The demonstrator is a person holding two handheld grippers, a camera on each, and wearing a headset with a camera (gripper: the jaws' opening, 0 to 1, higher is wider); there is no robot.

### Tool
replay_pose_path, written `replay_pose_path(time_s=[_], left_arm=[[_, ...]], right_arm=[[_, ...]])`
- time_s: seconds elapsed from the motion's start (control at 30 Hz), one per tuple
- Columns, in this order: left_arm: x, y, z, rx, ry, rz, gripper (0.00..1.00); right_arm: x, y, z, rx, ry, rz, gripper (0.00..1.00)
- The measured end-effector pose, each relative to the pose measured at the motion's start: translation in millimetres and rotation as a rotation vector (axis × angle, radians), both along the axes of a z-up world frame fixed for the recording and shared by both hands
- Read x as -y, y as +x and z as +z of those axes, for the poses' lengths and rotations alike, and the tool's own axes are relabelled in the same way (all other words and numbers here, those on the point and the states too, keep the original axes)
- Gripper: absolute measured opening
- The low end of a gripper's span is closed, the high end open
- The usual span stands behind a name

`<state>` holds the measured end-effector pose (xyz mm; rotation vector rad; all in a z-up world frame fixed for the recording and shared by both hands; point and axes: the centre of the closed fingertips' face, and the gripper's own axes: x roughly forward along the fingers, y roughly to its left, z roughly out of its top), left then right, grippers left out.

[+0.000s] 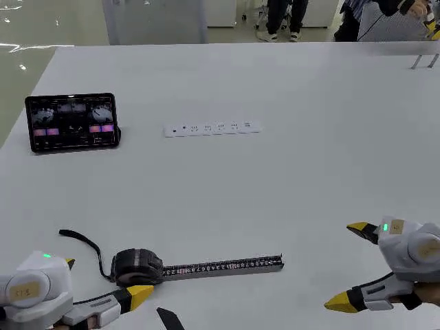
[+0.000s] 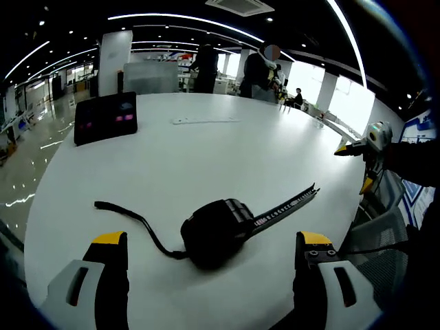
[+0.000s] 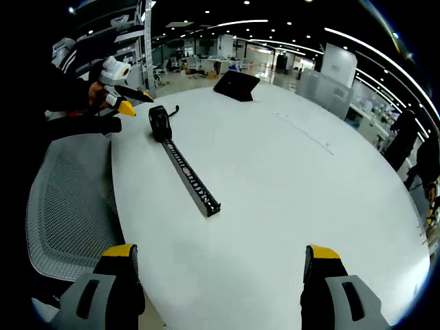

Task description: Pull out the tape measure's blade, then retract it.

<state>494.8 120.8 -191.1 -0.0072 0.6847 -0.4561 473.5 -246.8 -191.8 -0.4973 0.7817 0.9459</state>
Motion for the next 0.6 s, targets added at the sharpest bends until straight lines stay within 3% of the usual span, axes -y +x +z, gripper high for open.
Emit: replay_pose_path(time_s=[0.27,0.43,0.5,0.6], left_arm=[[11.8,6.9,-1.3,0.029,-0.017,0.090,0.99],[14.8,10.2,-5.4,0.060,0.018,0.099,0.99],[14.8,12.9,-10.4,0.044,0.001,0.129,0.99],[20.2,16.4,-12.9,0.052,-0.018,0.136,0.99]], right_arm=[[-19.4,17.0,-3.9,-0.011,-0.053,0.107,0.99],[-33.6,21.8,-11.3,-0.036,-0.062,0.172,0.99],[-32.9,21.7,-17.7,-0.064,-0.080,0.195,0.99],[-35.1,22.5,-22.0,-0.078,-0.100,0.224,0.99]])
